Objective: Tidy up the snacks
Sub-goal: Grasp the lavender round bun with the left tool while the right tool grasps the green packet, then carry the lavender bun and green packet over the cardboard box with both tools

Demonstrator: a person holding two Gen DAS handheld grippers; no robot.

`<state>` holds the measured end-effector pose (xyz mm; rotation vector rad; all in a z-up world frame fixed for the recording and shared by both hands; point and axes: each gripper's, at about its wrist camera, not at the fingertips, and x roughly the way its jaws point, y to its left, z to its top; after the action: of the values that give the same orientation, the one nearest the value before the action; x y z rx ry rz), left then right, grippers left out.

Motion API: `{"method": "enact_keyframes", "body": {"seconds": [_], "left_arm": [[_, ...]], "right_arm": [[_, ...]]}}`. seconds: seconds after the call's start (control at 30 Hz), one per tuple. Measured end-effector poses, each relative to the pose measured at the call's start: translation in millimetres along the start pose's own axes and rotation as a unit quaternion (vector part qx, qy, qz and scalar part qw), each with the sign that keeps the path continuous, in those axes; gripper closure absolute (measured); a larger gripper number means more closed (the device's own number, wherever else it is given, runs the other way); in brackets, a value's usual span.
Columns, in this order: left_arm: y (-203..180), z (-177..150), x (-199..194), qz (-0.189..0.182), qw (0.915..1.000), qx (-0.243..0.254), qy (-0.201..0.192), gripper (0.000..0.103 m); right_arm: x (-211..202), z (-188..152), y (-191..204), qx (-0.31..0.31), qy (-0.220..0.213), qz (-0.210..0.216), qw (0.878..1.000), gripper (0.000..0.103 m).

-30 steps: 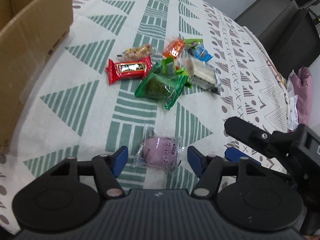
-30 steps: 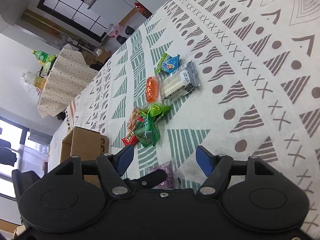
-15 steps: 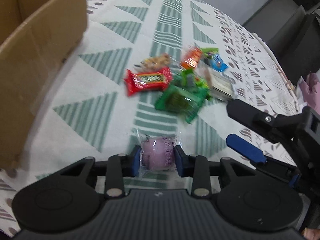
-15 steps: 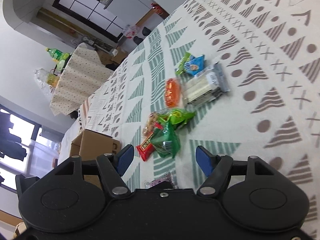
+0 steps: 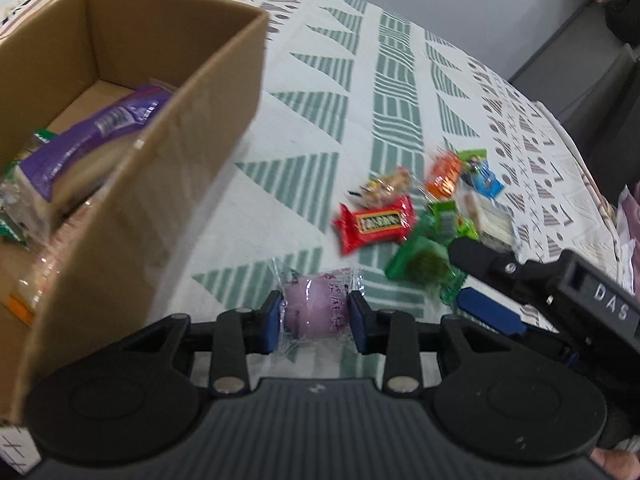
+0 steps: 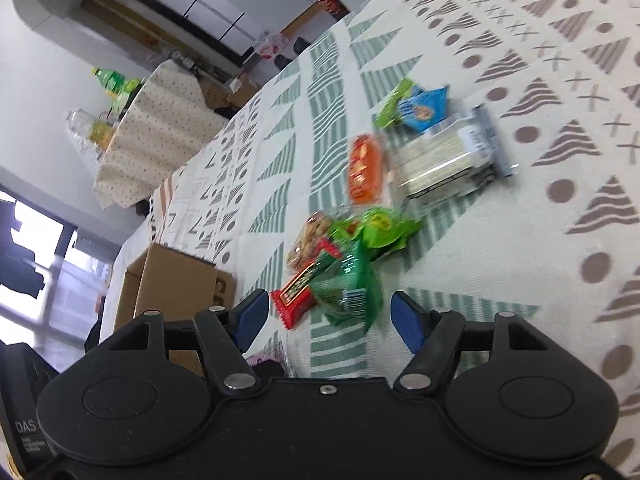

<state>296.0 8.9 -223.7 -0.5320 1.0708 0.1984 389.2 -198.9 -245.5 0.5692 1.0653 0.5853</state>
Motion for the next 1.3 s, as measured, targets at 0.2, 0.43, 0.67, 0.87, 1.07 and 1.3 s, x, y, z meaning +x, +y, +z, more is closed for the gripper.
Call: {"method": "enact_keyframes", "body": {"seconds": [0.2, 0.43, 0.67, 0.87, 1.07, 1.3], "left_arm": [[2, 1, 1, -0.007, 0.9999, 0.011, -0.004, 0.069], [8, 0, -8, -0.018, 0.9998, 0.000, -0.009, 0.069], [12, 0, -29, -0.031, 0.9993, -0.004, -0.021, 0.069], [14, 3, -52, -0.038, 0.9987, -0.008, -0.034, 0.069], [15, 10, -78, -0.050, 0.9974, -0.010, -0.051, 0.069], [13, 16, -112, -0.062, 0.9950, -0.003, -0.077, 0.069]], "right_arm": [[15, -3, 1, -0.001, 0.005, -0.008, 1.000, 0.059], [2, -10, 4, 0.007, 0.003, -0.004, 1.000, 0.085], [-20, -15, 34, -0.029, -0.004, -0.007, 1.000, 0.087], [-39, -14, 53, -0.028, -0.016, -0.030, 0.999, 0.087], [-57, -16, 76, -0.031, -0.034, -0.056, 0.997, 0.087], [-75, -20, 100, -0.025, -0.061, -0.052, 0.996, 0.087]]}}
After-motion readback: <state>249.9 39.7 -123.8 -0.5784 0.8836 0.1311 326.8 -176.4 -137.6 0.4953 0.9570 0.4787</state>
